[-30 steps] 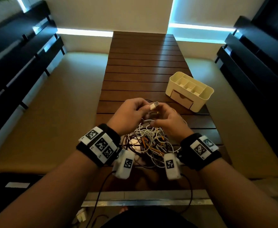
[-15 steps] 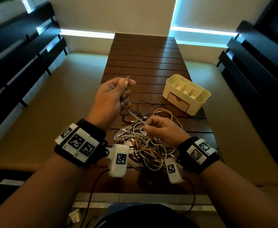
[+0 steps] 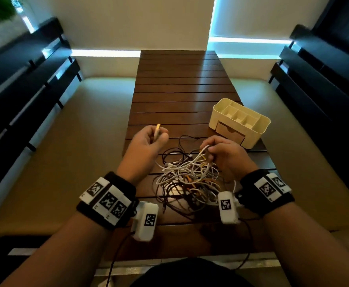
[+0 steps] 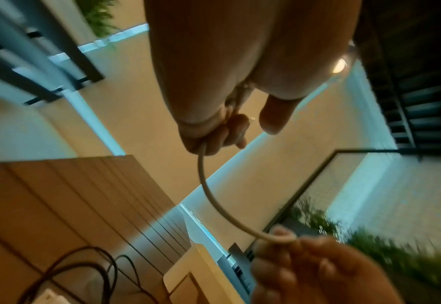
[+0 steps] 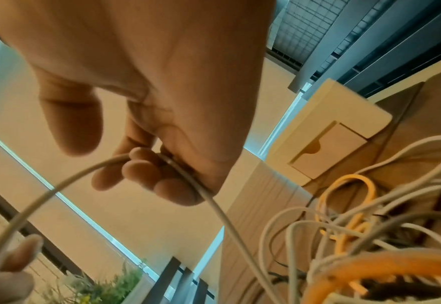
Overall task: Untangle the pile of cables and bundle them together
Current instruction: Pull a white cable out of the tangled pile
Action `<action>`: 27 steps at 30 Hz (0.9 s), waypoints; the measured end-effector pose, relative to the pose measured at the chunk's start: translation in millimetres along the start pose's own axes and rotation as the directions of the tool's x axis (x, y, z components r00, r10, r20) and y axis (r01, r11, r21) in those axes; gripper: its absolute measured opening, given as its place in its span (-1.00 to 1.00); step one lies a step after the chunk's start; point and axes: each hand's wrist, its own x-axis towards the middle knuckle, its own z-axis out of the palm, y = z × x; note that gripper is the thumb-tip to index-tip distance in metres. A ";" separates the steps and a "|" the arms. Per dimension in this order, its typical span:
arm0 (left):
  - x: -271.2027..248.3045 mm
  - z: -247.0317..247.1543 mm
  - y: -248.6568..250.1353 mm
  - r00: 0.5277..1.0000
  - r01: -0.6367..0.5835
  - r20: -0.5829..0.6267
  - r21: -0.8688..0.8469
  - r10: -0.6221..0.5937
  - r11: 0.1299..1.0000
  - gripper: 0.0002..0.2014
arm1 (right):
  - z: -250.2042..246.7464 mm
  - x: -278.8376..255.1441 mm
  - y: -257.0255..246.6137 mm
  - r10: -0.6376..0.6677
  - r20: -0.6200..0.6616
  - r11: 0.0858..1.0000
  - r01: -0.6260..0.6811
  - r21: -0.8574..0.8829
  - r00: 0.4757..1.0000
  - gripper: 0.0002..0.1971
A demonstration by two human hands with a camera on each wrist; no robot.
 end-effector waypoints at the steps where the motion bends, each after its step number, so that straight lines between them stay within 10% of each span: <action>1: 0.6 3.8 0.9 0.999 -0.033 0.028 0.091 0.030 0.995 -0.92 | 2.0 -0.7 -5.3 -0.021 0.001 0.997 0.021 -0.069 1.000 -0.88; 5: 3.5 22.8 9.3 0.986 -0.095 0.157 0.197 0.064 0.976 -0.90 | 15.3 -1.3 -19.3 -0.198 0.026 0.799 0.176 -0.575 0.980 -0.90; 13: 14.8 31.7 14.0 0.952 -0.191 0.285 0.258 0.114 0.947 -0.82 | 20.7 0.2 -32.3 -0.416 -0.020 0.788 0.349 -0.508 0.909 -0.91; 18: 21.9 25.3 30.7 0.952 -0.281 0.157 0.096 0.264 0.955 -0.72 | 22.3 -1.4 2.8 -0.201 -0.052 0.935 0.176 -0.309 0.978 -0.78; 24: 17.5 0.2 18.5 0.981 -0.072 0.159 -0.245 0.113 0.967 -0.69 | 15.5 -7.1 17.1 -0.126 -0.062 0.914 0.091 -0.396 0.990 -0.75; 27: 8.7 -9.4 -5.4 0.985 0.036 0.170 -0.121 -0.016 0.992 -0.70 | 11.8 -10.0 0.5 -0.189 -0.136 0.878 0.105 -0.468 0.972 -0.79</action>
